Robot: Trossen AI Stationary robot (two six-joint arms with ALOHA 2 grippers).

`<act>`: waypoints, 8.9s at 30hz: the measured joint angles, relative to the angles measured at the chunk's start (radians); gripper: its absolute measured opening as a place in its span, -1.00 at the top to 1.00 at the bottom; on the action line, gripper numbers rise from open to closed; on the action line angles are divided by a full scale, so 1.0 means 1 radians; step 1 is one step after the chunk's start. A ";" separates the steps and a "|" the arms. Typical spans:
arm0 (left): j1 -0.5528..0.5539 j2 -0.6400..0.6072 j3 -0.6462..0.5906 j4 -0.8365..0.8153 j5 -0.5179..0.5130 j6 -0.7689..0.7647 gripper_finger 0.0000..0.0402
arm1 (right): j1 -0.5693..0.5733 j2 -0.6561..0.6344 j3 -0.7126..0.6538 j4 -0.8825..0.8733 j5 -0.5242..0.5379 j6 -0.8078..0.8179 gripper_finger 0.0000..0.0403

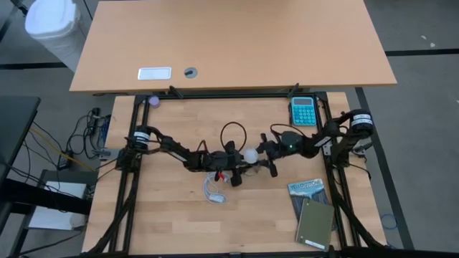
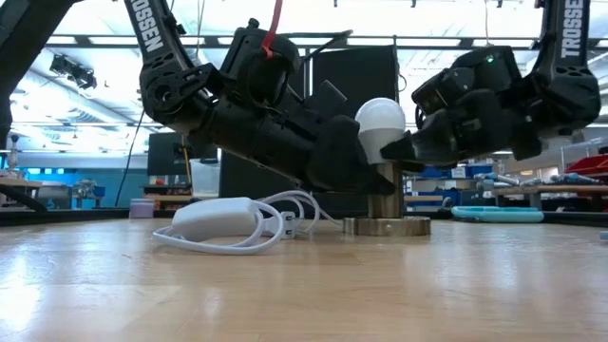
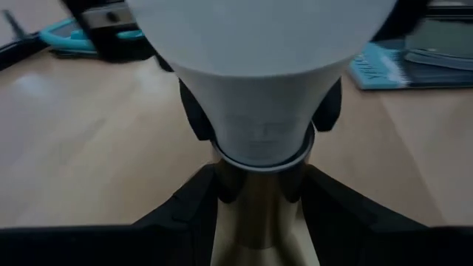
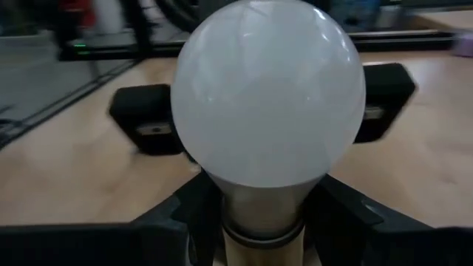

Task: Screw lightbulb
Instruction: Remove the lightbulb from the desk lamp

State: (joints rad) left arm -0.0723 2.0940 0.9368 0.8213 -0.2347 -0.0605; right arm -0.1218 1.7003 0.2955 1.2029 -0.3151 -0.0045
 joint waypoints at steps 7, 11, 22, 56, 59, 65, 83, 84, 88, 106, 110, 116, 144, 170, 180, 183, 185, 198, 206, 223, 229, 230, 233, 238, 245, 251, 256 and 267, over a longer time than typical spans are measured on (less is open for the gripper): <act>0.000 0.002 0.000 0.016 0.019 0.000 0.15 | -0.090 0.001 0.035 -0.058 -0.191 -0.034 0.15; 0.001 0.002 -0.001 0.017 0.008 -0.014 0.15 | -0.103 0.002 0.045 -0.067 -0.198 -0.032 0.08; 0.001 0.002 0.000 0.015 0.009 -0.017 0.15 | -0.074 -0.051 0.009 -0.115 -0.067 0.098 -0.54; 0.001 0.001 0.000 0.010 -0.026 -0.048 0.15 | 0.588 0.231 0.259 -0.155 1.510 0.371 -0.37; 0.001 0.001 0.000 0.011 -0.028 -0.049 0.15 | 0.598 0.251 0.272 -0.154 1.535 0.378 -0.29; 0.001 0.001 0.000 0.009 -0.031 -0.055 0.15 | 0.573 0.305 0.303 -0.121 1.555 0.420 -0.16; 0.001 0.000 0.001 -0.002 -0.035 -0.071 0.15 | 0.573 0.323 0.317 -0.018 1.609 0.320 -0.13; 0.001 0.000 0.001 -0.002 -0.035 -0.071 0.15 | 0.571 0.323 0.317 -0.018 1.609 0.318 -0.13; 0.001 0.000 0.001 -0.003 -0.035 -0.071 0.15 | 0.570 0.323 0.317 -0.018 1.605 0.317 -0.13; 0.001 0.000 0.000 -0.005 -0.036 -0.071 0.15 | 0.570 0.322 0.312 -0.025 1.606 0.291 0.22; 0.003 0.000 0.000 -0.005 -0.008 -0.071 0.15 | 0.570 0.318 0.273 0.011 1.553 0.285 0.18; 0.003 0.000 0.000 -0.005 0.031 -0.043 0.15 | 0.549 0.317 0.154 0.215 1.359 0.201 0.19; 0.005 0.003 0.000 0.020 0.125 -0.023 0.15 | 0.099 0.223 -0.048 0.362 0.110 0.059 0.17; 0.007 0.002 0.000 0.018 0.102 -0.040 0.15 | 0.352 0.022 -0.216 0.291 0.728 0.163 -0.62; 0.006 0.001 0.000 0.017 0.059 -0.053 0.15 | 0.541 0.022 -0.003 -0.029 1.193 0.256 -0.62; 0.006 0.001 0.000 0.017 0.045 -0.059 0.15 | 0.552 0.022 0.055 -0.109 1.238 0.262 -0.61; 0.006 0.001 0.000 0.017 0.029 -0.065 0.15 | 0.553 0.022 0.078 -0.135 1.238 0.282 -0.59; 0.007 0.001 0.000 0.013 -0.019 -0.082 0.15 | 0.557 0.199 0.216 -0.148 1.430 0.368 -0.51; 0.006 0.000 0.000 0.001 -0.040 -0.097 0.15 | 0.568 0.264 0.289 -0.144 1.537 0.369 -0.51; 0.006 -0.001 0.001 -0.011 -0.050 -0.098 0.15 | 0.638 0.203 0.180 -0.122 1.792 0.369 -0.51; 0.006 -0.001 0.000 -0.010 -0.047 -0.098 0.15 | 0.644 0.181 0.133 -0.065 1.626 0.377 -0.51; 0.006 -0.001 0.000 -0.010 -0.046 -0.098 0.15 | 0.635 0.182 0.133 -0.071 1.562 0.385 -0.51; 0.006 -0.001 0.000 -0.009 -0.045 -0.098 0.15 | 0.605 0.182 0.133 -0.070 1.474 0.397 -0.51; 0.005 0.000 0.000 -0.006 -0.043 -0.098 0.15 | 0.547 0.182 0.143 -0.064 1.364 0.383 -0.51; 0.005 0.000 0.000 -0.005 -0.043 -0.098 0.15 | 0.497 0.182 0.163 -0.055 1.367 0.313 -0.51; 0.006 0.001 0.001 -0.003 -0.046 -0.101 0.15 | 0.529 0.182 0.143 -0.046 1.467 0.308 -0.52; 0.005 0.001 -0.001 -0.006 -0.058 -0.101 0.15 | 0.610 0.178 0.096 -0.051 1.718 0.357 -0.52; 0.005 0.001 -0.001 -0.004 -0.053 -0.101 0.15 | 0.613 0.177 0.083 0.036 1.483 0.395 -0.52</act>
State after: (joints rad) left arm -0.0677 2.0949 0.9363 0.8171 -0.2874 -0.1616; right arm 0.4910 1.8774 0.3784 1.2391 1.1680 0.3910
